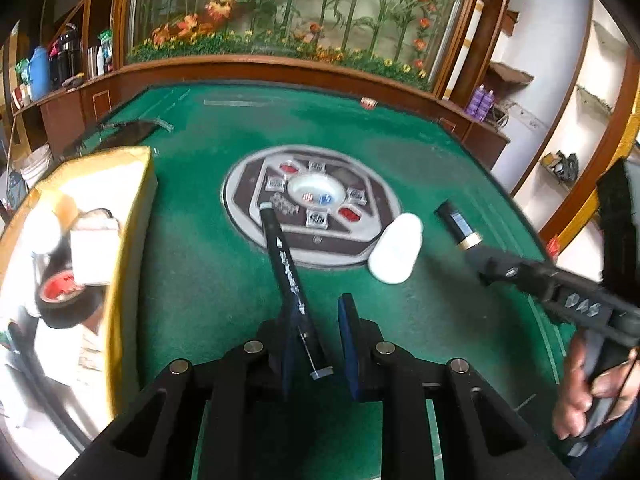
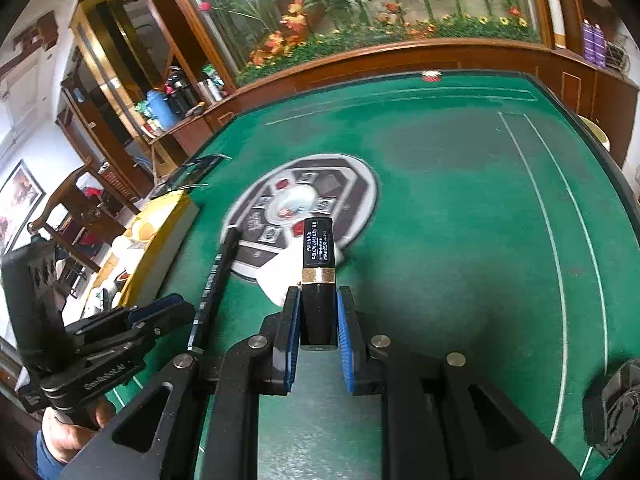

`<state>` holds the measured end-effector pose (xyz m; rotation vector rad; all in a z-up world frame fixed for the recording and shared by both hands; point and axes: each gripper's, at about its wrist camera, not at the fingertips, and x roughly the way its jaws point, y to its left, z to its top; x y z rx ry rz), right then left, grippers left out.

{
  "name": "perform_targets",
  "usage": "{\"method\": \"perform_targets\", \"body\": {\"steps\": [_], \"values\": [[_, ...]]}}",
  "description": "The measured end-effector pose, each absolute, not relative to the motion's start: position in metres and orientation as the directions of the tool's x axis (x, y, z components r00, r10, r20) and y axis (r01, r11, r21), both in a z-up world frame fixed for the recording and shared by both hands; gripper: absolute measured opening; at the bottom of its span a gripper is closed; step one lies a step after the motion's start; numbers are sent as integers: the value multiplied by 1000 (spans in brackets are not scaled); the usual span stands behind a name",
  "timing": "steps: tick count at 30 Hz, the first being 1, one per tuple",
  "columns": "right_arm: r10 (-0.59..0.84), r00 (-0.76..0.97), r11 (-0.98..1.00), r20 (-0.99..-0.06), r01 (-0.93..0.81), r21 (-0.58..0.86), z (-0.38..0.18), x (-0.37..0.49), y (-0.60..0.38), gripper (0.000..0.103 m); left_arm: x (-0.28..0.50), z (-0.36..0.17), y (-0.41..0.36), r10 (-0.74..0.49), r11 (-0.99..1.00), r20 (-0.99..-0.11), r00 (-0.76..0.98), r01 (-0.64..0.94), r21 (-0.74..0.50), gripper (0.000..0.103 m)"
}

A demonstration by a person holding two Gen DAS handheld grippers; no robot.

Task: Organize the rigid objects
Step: 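Drop the black marker into the tray with the left tool while the right tool drops the tube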

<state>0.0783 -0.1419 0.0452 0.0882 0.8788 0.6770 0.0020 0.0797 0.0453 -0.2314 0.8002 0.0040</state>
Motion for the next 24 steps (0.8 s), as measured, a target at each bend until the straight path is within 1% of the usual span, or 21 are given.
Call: {"method": "perform_targets", "body": {"steps": [7, 11, 14, 18, 24], "values": [[659, 383, 720, -647, -569, 397, 57, 57, -105, 16, -33, 84, 115, -58, 963, -644, 763, -128, -238, 21], [699, 322, 664, -638, -623, 413, 66, 37, -57, 17, -59, 98, 156, 1, 948, -620, 784, -198, -249, 21], [722, 276, 618, -635, -669, 412, 77, 20, -14, 17, -76, 98, 192, 48, 927, -619, 784, -266, -265, 21], [729, 245, 580, -640, -717, 386, 85, 0, 45, 17, -88, 86, 239, 86, 890, -641, 763, -347, -294, 21], [700, 195, 585, -687, -707, 397, 66, -4, 108, 17, -78, 59, 282, 75, 870, -691, 719, -386, -308, 21]]}}
